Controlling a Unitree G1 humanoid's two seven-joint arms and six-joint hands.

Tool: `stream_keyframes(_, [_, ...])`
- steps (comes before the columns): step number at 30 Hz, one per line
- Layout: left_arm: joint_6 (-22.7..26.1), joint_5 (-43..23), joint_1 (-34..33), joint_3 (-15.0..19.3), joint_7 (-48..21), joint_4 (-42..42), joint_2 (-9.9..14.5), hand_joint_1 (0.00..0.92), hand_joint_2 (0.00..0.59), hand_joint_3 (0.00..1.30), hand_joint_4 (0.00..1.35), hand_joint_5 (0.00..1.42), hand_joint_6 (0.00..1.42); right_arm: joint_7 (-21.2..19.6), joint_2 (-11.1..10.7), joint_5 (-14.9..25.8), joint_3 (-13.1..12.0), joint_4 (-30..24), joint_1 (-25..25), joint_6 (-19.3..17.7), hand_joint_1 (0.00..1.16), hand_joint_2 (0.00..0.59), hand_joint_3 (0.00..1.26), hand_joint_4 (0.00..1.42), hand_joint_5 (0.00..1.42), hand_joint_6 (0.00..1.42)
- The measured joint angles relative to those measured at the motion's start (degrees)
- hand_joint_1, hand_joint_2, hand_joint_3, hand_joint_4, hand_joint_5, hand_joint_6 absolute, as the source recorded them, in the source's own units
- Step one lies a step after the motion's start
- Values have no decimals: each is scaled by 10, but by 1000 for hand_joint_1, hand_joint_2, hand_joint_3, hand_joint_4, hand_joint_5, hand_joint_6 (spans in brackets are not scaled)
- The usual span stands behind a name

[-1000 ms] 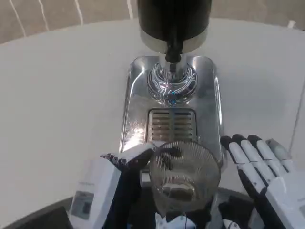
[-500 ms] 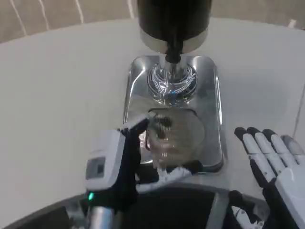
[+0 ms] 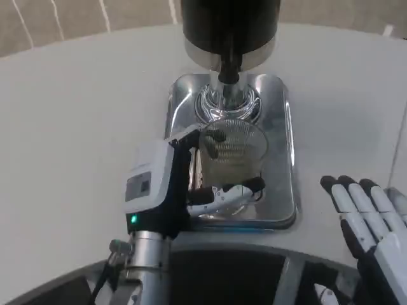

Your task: Grasp the cup under the faucet to collect the drink, then remove the cup.

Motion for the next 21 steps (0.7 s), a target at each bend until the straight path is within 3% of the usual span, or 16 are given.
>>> stream_keyframes(15, [-3, -22, -79, -17, 35, 108, 5, 667, 88, 1083, 1236, 1334, 1424, 6, 6, 0, -4, -1, -3, 2, 410, 536, 0, 0, 0, 0])
stream_keyframes(21, [2, -28, -88, -17, 45, 123, 5, 606, 103, 968, 1134, 1314, 1424, 9, 8, 0, -5, 0, -10, 4, 410, 536, 0, 0, 0, 0])
